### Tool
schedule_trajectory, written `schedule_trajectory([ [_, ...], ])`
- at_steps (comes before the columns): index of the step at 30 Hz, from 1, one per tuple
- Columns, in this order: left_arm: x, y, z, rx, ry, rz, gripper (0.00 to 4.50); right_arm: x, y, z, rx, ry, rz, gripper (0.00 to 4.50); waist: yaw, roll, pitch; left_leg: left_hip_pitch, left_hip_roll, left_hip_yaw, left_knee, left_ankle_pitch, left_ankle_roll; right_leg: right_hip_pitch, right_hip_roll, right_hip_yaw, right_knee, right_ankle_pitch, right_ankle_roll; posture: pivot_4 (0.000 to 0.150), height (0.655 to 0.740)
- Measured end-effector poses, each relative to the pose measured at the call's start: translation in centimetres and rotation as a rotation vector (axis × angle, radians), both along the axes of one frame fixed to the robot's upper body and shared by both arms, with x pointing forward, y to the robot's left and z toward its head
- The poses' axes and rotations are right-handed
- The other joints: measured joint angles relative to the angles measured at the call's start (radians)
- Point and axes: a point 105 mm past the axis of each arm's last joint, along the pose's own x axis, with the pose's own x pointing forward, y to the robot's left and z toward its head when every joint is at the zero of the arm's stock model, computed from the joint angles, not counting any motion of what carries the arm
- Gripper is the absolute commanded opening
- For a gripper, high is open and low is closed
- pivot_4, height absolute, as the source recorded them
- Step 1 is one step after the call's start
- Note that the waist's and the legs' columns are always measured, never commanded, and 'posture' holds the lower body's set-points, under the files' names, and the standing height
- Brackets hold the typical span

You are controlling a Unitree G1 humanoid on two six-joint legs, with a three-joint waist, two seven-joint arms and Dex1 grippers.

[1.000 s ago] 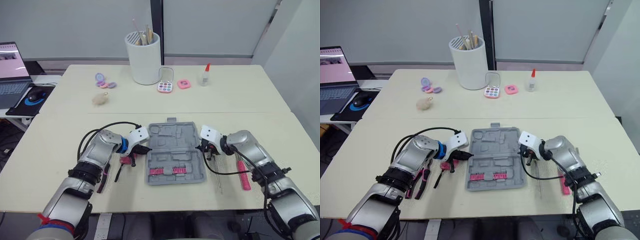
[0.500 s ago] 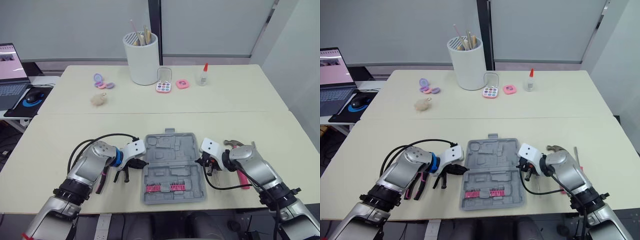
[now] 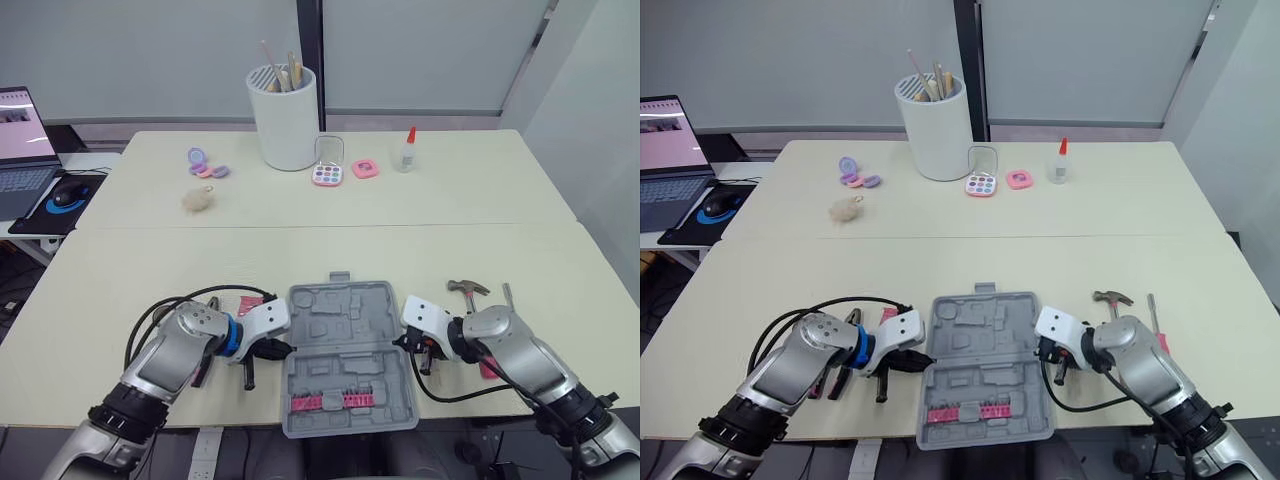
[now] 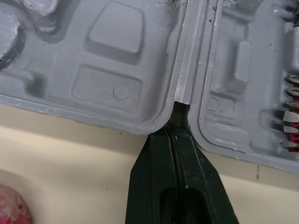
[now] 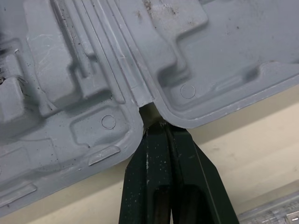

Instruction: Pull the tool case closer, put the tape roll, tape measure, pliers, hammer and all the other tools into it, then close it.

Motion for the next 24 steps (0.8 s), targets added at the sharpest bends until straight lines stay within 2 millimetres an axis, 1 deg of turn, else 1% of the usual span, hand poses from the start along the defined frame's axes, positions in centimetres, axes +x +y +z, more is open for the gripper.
schedule_trajectory([
  [12, -0.5, 0.4, -0.1, 0.005, 0.009, -0.007, 0.0, -1.5, 0.3, -0.3, 0.0, 0.02, 0.033, 0.02, 0.0, 0.0, 0.0, 0.0, 0.0, 0.0, 0.0, 0.0, 0.0, 0.0, 0.0, 0.0, 0.0, 0.0, 0.0, 0.15, 0.7366],
  [20, -0.7, 0.5, -0.1, 0.005, 0.014, -0.011, 0.0, -1.9, 0.3, -0.4, -0.004, 0.035, 0.047, 0.02, 0.0, 0.0, 0.0, 0.0, 0.0, 0.0, 0.0, 0.0, 0.0, 0.0, 0.0, 0.0, 0.0, 0.0, 0.0, 0.15, 0.7366],
  [24, -1.2, 0.6, -0.2, 0.001, 0.03, -0.014, 0.0, -2.1, 0.3, -0.4, -0.007, 0.037, 0.055, 0.02, 0.0, 0.0, 0.0, 0.0, 0.0, 0.0, 0.0, 0.0, 0.0, 0.0, 0.0, 0.0, -0.001, 0.0, 0.0, 0.15, 0.7366],
])
